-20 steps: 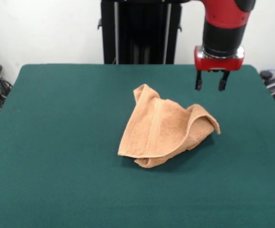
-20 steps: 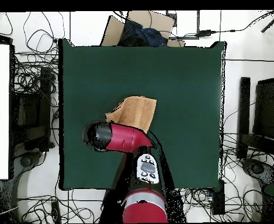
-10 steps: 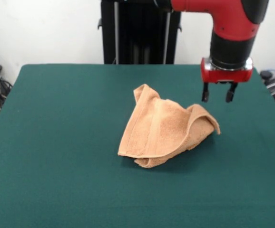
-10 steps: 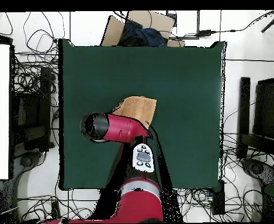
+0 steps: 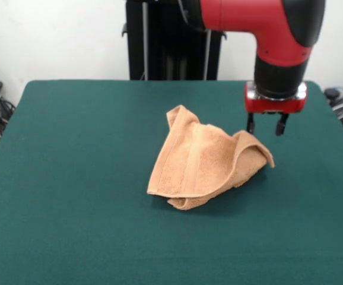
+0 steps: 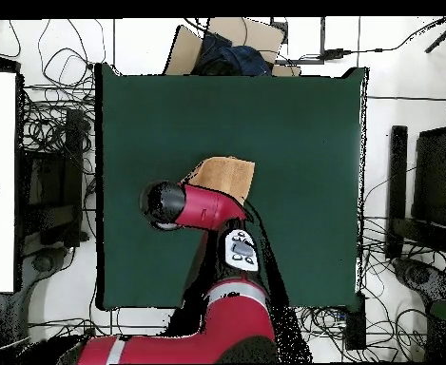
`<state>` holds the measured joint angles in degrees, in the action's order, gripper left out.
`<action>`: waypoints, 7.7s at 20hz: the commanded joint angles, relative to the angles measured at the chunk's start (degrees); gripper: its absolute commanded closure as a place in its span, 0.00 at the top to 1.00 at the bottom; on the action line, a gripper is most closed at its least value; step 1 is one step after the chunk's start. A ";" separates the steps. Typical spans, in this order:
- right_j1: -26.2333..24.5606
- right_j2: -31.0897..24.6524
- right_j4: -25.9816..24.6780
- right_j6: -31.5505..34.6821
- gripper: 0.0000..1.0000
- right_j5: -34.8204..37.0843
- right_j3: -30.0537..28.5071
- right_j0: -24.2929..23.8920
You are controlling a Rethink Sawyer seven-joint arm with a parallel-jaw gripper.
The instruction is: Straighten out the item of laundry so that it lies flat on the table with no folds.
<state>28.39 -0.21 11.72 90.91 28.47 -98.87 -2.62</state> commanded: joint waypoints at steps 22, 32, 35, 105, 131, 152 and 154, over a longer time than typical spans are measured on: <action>-2.90 -7.49 2.47 10.94 1.00 -4.11 -0.45 -3.25; -0.43 -4.35 2.11 12.62 1.00 -0.56 0.67 -0.58; 2.20 -0.60 1.25 13.84 1.00 7.79 4.04 2.10; -5.17 -5.41 2.97 9.34 1.00 -0.12 2.17 -2.07; -3.24 -3.55 3.28 11.10 1.00 2.19 2.52 -0.50; -3.38 -2.02 3.12 11.97 0.00 1.22 2.80 0.57; -3.38 -1.99 3.19 11.99 0.00 1.25 2.81 0.63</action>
<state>25.59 -0.91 14.27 90.91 30.74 -93.35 -2.64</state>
